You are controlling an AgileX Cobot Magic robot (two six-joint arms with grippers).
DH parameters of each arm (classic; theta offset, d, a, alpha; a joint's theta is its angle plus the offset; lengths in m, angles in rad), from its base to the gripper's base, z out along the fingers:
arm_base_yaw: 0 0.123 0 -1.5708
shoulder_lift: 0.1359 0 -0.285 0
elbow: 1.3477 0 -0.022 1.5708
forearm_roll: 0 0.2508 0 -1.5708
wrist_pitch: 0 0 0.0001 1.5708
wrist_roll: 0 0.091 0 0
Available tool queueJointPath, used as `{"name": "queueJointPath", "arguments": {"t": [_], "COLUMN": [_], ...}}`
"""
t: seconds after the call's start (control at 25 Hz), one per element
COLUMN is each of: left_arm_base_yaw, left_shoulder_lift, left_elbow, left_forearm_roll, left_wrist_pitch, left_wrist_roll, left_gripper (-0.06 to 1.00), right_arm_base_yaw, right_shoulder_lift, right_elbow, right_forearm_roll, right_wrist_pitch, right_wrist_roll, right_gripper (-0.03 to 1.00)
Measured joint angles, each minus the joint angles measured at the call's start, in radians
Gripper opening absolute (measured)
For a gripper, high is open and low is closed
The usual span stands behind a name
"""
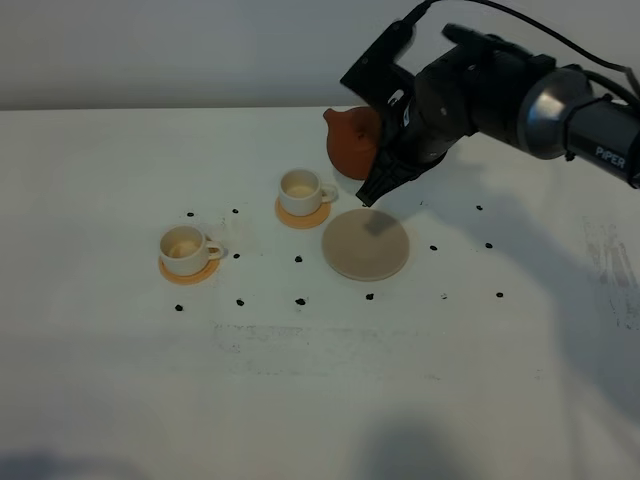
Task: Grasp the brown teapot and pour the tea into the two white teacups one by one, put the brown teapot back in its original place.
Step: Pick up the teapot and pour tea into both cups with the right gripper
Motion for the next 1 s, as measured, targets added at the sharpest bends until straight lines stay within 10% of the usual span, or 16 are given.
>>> {"name": "queueJointPath", "arguments": {"t": [1.0], "left_arm_base_yaw": [0.0], "left_shoulder_lift": [0.0], "left_elbow": [0.0], "left_forearm_roll": [0.0], "left_wrist_pitch": [0.0], "left_wrist_roll": [0.0], "left_gripper": [0.5], "right_arm_base_yaw": [0.088], "right_shoulder_lift": [0.053], "right_elbow": [-0.002], "right_forearm_roll": [-0.367], "right_wrist_pitch": [-0.026], "right_wrist_roll": [-0.016], "right_gripper": [0.09]}}
